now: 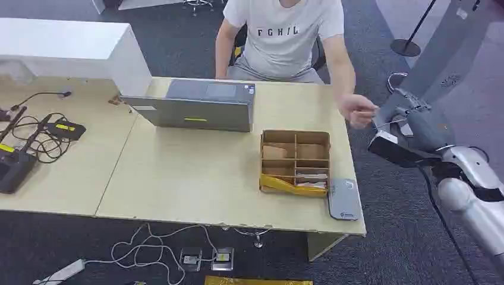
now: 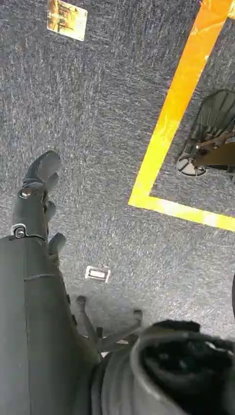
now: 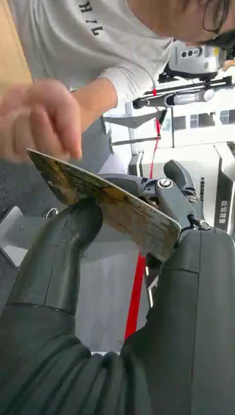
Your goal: Pass the card to the sensor for recognition and then transmit it.
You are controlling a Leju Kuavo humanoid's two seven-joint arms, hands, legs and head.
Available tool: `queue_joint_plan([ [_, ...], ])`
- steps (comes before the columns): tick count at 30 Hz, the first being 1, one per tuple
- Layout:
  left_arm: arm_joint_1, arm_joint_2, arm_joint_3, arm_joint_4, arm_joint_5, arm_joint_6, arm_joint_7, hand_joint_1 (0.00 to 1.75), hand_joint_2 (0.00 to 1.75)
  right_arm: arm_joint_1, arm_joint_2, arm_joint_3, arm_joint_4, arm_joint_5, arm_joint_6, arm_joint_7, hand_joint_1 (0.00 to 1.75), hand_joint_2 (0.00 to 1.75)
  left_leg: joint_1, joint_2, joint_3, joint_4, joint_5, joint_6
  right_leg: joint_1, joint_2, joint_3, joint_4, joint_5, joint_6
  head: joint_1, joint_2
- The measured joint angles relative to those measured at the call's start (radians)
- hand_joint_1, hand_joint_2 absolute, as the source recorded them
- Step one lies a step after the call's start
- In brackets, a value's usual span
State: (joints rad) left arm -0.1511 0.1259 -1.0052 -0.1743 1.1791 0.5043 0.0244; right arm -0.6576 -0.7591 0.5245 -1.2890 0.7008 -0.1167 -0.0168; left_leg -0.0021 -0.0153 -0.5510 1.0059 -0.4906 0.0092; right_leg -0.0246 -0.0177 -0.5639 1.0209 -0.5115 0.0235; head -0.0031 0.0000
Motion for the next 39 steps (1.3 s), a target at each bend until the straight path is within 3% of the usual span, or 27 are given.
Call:
queue_joint_plan([
  [5,0.000,0.000,0.000,0.000,-0.002,0.000,0.000,0.00,0.00,0.021,0.000,0.000,-0.001,-0.003,0.001,0.003,1.75,1.75,0.000,0.000,0.000,0.000,0.000,0.000,0.000,0.000,0.000,0.000,0.000,0.000,0.000,0.000],
  [17,0.000,-0.001,0.000,0.000,0.003,0.021,0.000,0.00,0.00,0.196,0.000,-0.001,-0.066,-0.047,-0.010,0.043,1.75,1.75,0.000,0.000,0.000,0.000,0.000,0.000,0.000,0.000,0.000,0.000,0.000,0.000,0.000,0.000],
  [39,0.000,-0.010,-0.019,0.000,0.008,0.040,0.007,0.00,0.00,0.245,0.053,0.040,-0.082,-0.094,-0.001,0.030,1.75,1.75,0.000,0.000,0.000,0.000,0.000,0.000,0.000,0.000,0.000,0.000,0.000,0.000,0.000,0.000],
])
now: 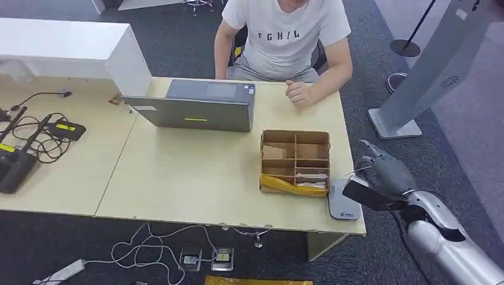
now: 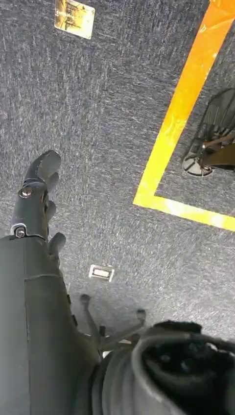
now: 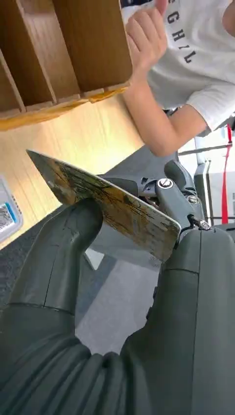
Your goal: Pass the card to the sensor for recognition and then transmit it.
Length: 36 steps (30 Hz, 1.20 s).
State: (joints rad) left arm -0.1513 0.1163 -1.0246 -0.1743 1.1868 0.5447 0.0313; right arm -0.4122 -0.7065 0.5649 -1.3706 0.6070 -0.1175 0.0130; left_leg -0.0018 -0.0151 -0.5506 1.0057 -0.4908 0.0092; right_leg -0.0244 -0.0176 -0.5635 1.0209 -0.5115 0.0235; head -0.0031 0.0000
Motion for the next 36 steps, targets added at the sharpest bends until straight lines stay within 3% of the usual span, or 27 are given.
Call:
queue_joint_plan([
  [12,0.000,-0.003,-0.005,0.000,-0.004,0.011,0.028,0.00,0.00,0.005,0.031,0.039,0.055,-0.029,-0.019,-0.029,1.75,1.75,0.000,0.000,0.000,0.000,0.000,0.000,0.000,0.000,0.000,0.000,0.000,0.000,0.000,0.000],
  [36,0.000,-0.004,-0.005,0.000,-0.002,0.013,0.031,0.00,0.00,0.029,0.037,0.048,0.103,-0.069,-0.031,-0.031,1.75,1.75,0.000,0.000,0.000,0.000,0.000,0.000,0.000,0.000,0.000,0.000,0.000,0.000,0.000,0.000],
])
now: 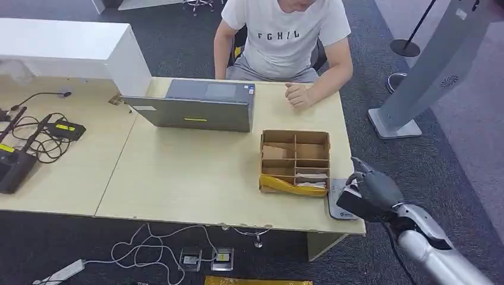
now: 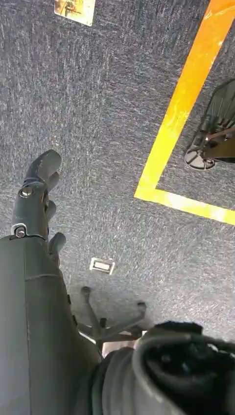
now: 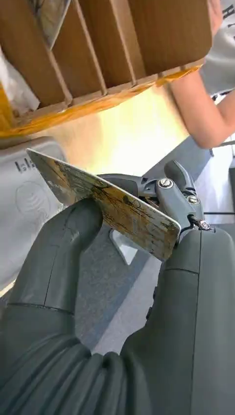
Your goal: Pass the card to the sensor for recognition and then transmit it.
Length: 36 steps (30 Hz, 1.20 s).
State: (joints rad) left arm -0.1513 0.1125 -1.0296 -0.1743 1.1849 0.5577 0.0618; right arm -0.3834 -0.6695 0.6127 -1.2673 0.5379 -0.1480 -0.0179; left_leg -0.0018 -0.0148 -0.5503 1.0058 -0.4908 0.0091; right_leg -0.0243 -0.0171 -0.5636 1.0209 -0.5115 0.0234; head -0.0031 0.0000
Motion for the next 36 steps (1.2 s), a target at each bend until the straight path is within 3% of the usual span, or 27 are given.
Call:
queue_joint_plan([
  [19,0.000,0.001,0.000,0.000,0.001,0.006,0.003,0.00,0.00,0.014,0.042,0.029,0.070,-0.018,-0.034,-0.030,1.75,1.75,0.000,0.000,0.000,0.000,0.000,0.000,0.000,0.000,0.000,0.000,0.000,0.000,0.000,0.000],
  [36,0.000,0.005,0.000,0.000,0.003,0.010,0.014,0.00,0.00,-0.003,0.058,0.023,0.096,-0.048,0.002,-0.039,1.75,1.75,0.000,0.000,0.001,0.000,0.000,0.000,0.000,0.000,0.001,0.000,0.000,0.000,0.000,0.000],
])
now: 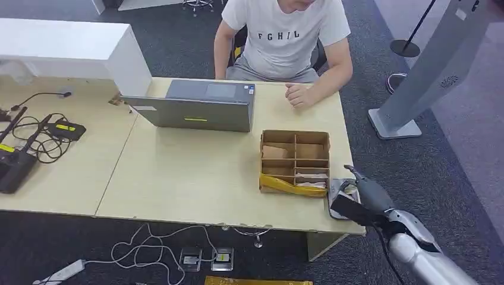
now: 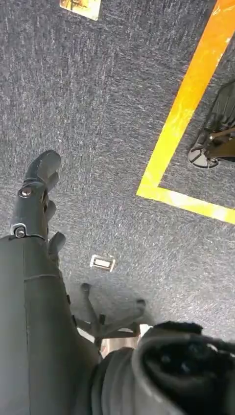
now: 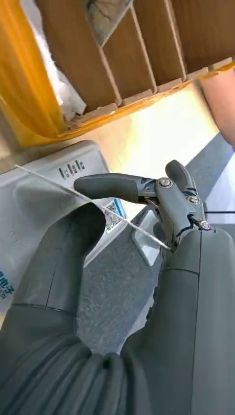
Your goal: Pass the card to the sensor for recognition and then transmit it.
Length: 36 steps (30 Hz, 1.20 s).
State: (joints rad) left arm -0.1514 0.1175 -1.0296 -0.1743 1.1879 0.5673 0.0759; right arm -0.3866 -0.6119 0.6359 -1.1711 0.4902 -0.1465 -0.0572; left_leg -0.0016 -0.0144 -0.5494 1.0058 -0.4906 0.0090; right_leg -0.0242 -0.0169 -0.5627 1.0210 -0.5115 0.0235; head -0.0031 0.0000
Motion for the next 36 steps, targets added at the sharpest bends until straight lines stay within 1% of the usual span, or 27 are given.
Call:
queue_joint_plan([
  [4,0.000,0.002,0.000,0.000,0.000,0.000,0.000,0.00,0.00,-0.005,-0.001,-0.005,0.000,-0.020,0.004,-0.001,1.75,1.75,0.000,0.000,0.000,0.000,0.000,0.000,0.000,0.000,0.000,0.000,0.000,0.000,0.000,0.000],
  [7,0.000,0.005,0.000,0.000,0.000,-0.001,-0.002,0.00,0.00,-0.025,-0.011,-0.023,-0.016,-0.047,0.021,0.003,1.75,1.75,0.000,0.000,0.000,0.000,0.000,0.000,0.000,0.000,0.000,0.000,0.000,0.000,0.000,0.000],
  [11,0.000,0.008,0.000,0.000,0.003,-0.006,-0.021,0.00,0.00,-0.092,-0.046,-0.069,-0.083,-0.072,0.071,0.042,1.75,1.75,0.000,0.001,0.000,0.000,0.000,0.000,0.000,0.001,0.000,0.000,0.000,0.000,0.000,0.000],
  [13,0.000,0.010,0.000,0.000,0.004,-0.010,-0.024,0.00,0.00,-0.123,-0.066,-0.096,-0.120,-0.074,0.085,0.053,1.75,1.75,0.000,0.001,0.000,0.000,0.000,0.000,0.000,0.001,0.000,0.000,0.000,0.000,0.000,0.000],
  [19,0.000,0.010,0.000,0.000,0.005,-0.018,-0.037,0.00,0.00,-0.153,-0.102,-0.148,-0.193,-0.068,0.086,0.068,1.75,1.75,0.000,0.001,0.000,0.000,0.000,0.000,-0.001,0.000,0.000,0.000,0.000,0.000,0.000,0.000],
  [23,0.000,0.013,0.000,0.000,0.003,-0.025,-0.037,0.00,0.00,-0.204,-0.148,-0.206,-0.254,-0.068,0.118,0.089,1.75,1.75,0.000,0.001,0.000,0.000,0.000,0.000,0.000,0.001,0.000,0.000,0.000,0.000,0.000,0.000],
  [27,0.000,0.014,0.000,0.000,0.002,-0.039,-0.049,0.00,0.00,-0.247,-0.173,-0.247,-0.290,-0.101,0.160,0.094,1.75,1.75,0.000,0.001,0.000,0.000,0.000,0.000,0.000,0.000,0.000,0.000,0.000,0.000,0.000,0.000],
  [29,0.000,0.014,0.000,0.000,-0.004,-0.054,-0.056,0.00,0.00,-0.251,-0.177,-0.259,-0.298,-0.101,0.170,0.091,1.75,1.75,0.000,0.001,0.000,0.000,0.000,0.000,0.000,0.000,0.000,0.000,0.000,0.000,0.000,0.000],
  [32,0.000,0.016,0.000,0.000,-0.012,-0.072,-0.064,0.00,0.00,-0.243,-0.171,-0.257,-0.301,-0.085,0.177,0.077,1.75,1.75,0.000,0.001,0.000,0.000,0.000,0.000,0.000,0.001,0.000,0.000,0.000,0.000,0.000,0.000],
  [36,-0.001,0.016,-0.001,0.000,-0.016,-0.077,-0.071,0.00,0.00,-0.222,-0.139,-0.240,-0.299,-0.030,0.164,0.054,1.75,1.75,0.000,0.001,0.000,0.000,0.000,0.000,0.000,0.000,0.000,0.000,0.000,0.000,0.000,0.000],
])
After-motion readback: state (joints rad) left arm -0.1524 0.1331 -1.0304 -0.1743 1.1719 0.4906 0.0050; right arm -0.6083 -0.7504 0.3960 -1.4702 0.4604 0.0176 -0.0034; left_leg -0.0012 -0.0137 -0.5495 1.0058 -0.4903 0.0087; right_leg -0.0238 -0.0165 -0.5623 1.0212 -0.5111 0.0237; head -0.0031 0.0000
